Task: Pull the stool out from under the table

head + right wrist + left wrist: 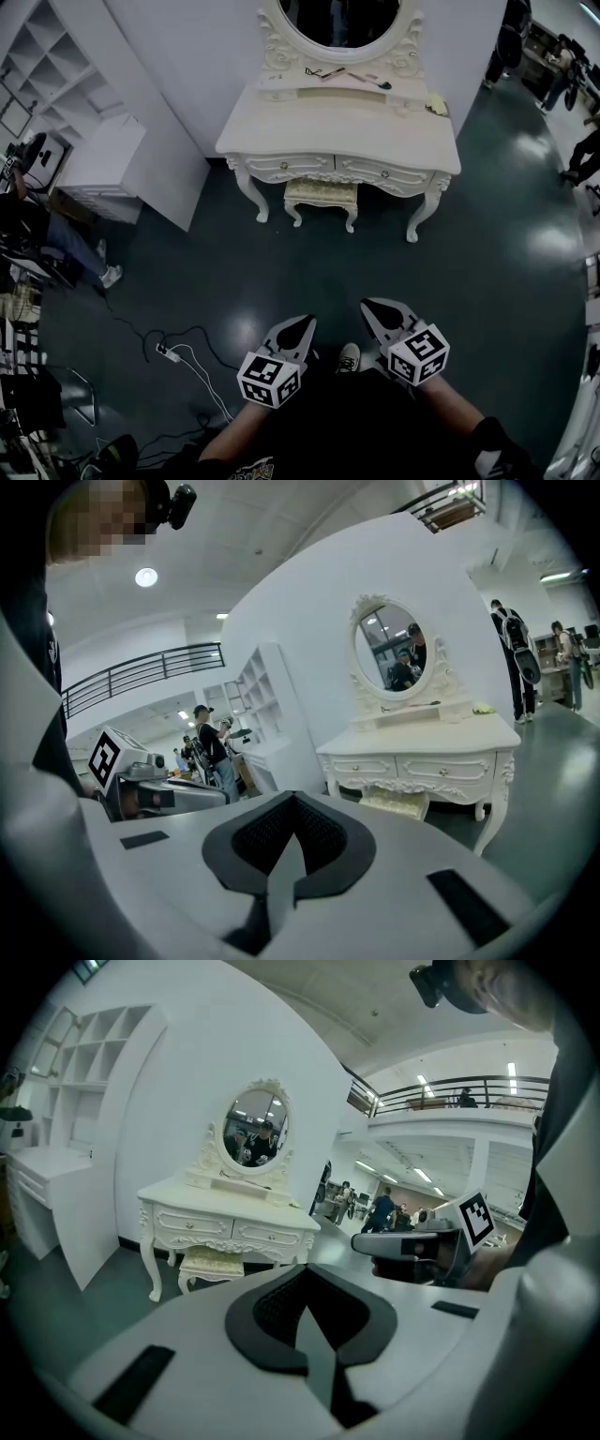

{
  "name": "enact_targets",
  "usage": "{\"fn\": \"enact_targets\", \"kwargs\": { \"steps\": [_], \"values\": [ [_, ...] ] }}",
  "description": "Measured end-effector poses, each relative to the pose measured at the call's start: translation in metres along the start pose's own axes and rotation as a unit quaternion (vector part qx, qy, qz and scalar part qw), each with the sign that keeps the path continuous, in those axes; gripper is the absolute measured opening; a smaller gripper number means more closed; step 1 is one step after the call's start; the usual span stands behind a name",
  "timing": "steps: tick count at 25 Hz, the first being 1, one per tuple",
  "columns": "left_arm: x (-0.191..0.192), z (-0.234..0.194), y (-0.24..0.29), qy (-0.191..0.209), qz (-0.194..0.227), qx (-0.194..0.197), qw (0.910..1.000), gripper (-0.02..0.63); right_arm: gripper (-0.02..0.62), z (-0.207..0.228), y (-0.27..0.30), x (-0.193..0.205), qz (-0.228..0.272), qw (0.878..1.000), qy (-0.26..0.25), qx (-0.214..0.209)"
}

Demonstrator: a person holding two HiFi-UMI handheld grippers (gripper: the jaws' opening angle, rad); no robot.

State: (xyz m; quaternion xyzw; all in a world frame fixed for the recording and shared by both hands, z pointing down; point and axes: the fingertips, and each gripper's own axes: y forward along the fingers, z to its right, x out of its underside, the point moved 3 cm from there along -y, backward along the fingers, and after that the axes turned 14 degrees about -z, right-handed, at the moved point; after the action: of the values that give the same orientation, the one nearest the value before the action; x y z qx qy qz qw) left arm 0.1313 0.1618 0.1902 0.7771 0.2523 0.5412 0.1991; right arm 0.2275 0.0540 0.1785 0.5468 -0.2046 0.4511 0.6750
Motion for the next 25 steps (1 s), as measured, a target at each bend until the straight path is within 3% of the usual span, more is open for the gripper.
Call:
{"fn": "enact_targets", "kwargs": {
  "steps": [12, 22, 25],
  "values": [
    [-0.013, -0.053, -0.008, 0.000, -0.001, 0.007, 1.0000, 0.008, 0.028, -0.001, 0.034, -0.014, -0.001, 0.999, 0.023, 0.024],
    [-0.047, -0.145, -0.029, 0.013, 0.004, 0.050, 0.9987, 0.008, 0.028, -0.014, 0.094, -0.055, 0.026, 0.996, 0.060, 0.069],
    [-0.047, -0.183, -0.035, -0.008, 0.010, 0.059, 0.9982, 0.008, 0.028, -0.023, 0.119, -0.068, 0.032, 0.995, 0.058, 0.073]
  ]
}}
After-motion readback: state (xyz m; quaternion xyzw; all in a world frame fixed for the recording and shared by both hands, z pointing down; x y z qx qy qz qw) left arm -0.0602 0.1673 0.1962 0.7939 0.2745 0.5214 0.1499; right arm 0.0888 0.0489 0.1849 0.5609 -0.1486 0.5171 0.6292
